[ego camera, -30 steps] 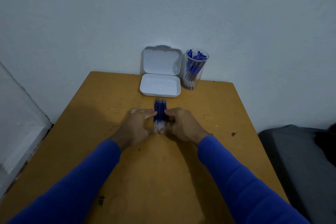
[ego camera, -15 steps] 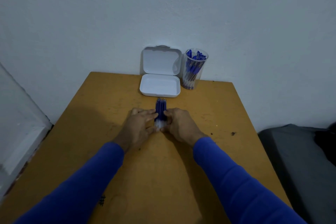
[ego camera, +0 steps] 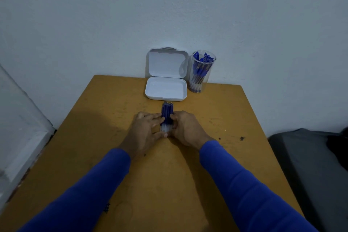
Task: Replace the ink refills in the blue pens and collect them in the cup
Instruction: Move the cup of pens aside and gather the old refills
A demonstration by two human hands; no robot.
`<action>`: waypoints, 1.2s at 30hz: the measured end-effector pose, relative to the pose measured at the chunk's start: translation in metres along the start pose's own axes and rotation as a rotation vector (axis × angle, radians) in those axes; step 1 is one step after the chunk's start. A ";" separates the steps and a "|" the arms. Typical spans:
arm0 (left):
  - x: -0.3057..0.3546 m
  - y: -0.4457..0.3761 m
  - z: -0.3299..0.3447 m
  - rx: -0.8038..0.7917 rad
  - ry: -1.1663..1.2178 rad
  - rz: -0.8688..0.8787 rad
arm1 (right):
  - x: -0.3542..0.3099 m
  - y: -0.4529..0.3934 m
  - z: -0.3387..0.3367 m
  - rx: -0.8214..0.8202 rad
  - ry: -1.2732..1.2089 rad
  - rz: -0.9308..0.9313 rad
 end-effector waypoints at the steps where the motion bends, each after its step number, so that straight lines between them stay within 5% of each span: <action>1: -0.001 0.001 0.000 0.005 0.015 -0.005 | 0.001 0.002 0.000 0.008 -0.006 -0.012; 36: 0.000 0.026 -0.018 -0.022 -0.012 -0.026 | 0.012 0.024 0.001 0.088 0.036 -0.064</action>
Point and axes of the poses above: each hand's wrist, its own y-axis away from the middle knuckle, its own z-axis out of the palm, x = y × z, the point moved 3 cm from there along -y, towards the middle knuckle, and after that the axes turned 14 degrees about -y, right-handed, at the moved point
